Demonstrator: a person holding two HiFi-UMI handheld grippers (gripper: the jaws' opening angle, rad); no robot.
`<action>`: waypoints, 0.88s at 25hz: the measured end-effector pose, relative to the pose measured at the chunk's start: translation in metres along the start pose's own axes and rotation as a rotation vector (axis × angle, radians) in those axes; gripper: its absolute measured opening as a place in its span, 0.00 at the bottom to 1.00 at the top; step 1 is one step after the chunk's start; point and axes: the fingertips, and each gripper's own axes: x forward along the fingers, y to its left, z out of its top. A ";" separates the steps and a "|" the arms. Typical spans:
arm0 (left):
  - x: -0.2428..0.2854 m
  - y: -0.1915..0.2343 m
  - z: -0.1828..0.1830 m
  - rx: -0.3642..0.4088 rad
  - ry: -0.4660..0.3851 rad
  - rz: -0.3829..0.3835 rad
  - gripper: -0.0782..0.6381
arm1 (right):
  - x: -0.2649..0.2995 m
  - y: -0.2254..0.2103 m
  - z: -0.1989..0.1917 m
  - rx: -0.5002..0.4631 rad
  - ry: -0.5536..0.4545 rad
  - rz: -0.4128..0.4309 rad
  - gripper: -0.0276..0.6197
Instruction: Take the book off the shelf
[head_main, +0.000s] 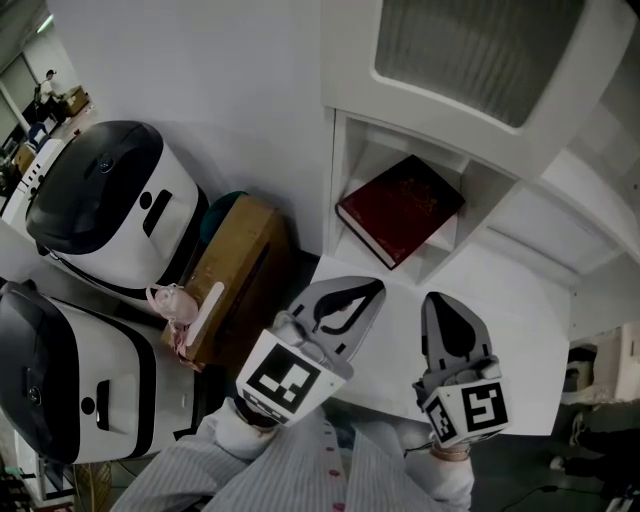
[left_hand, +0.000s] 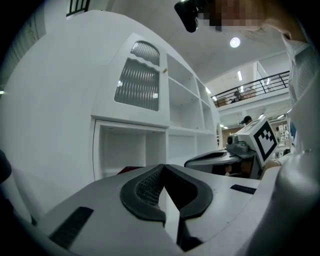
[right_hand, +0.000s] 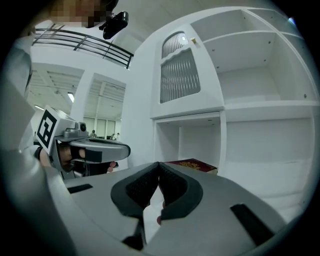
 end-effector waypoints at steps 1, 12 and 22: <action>0.000 0.001 -0.001 -0.002 0.000 -0.004 0.12 | 0.002 0.001 -0.001 -0.004 0.004 -0.001 0.06; -0.001 0.015 -0.007 -0.020 0.008 -0.007 0.12 | 0.022 0.009 -0.004 -0.020 0.024 0.023 0.06; 0.000 0.033 -0.007 -0.022 -0.007 0.041 0.12 | 0.037 0.006 -0.007 -0.091 0.024 0.035 0.06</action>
